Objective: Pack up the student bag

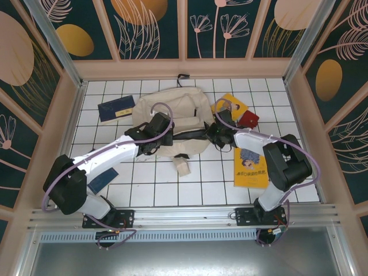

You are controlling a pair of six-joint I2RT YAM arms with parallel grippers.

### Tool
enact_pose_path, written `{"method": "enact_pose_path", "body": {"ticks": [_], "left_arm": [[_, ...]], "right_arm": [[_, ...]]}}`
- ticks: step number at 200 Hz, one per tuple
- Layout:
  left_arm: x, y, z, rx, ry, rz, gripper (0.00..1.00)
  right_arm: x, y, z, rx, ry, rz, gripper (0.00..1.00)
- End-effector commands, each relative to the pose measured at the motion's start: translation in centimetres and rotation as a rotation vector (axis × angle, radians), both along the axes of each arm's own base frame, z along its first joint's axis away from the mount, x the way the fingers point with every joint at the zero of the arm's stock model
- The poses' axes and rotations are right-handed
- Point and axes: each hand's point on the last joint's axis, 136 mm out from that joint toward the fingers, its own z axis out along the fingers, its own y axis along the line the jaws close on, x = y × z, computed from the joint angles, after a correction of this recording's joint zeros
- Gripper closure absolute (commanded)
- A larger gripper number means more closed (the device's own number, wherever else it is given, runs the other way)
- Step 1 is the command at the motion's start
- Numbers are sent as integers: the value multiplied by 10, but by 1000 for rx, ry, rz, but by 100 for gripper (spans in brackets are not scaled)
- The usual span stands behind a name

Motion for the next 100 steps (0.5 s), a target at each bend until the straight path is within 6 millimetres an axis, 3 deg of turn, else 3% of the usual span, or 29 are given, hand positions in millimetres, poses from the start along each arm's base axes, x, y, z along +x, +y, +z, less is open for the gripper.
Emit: {"method": "enact_pose_path", "body": {"ticks": [1,75,100], "left_arm": [[-4,34,1,121,-21,73,100],[0,48,2,149,-37,134,100],[3,34,2,92,-37,95,100]], "right_arm": [[16,-41,-8,-157,-11,-90,99],[35,-81,-6,-245,-29,-111,98],[38,-67,5,-187,-62,-26,90]]}}
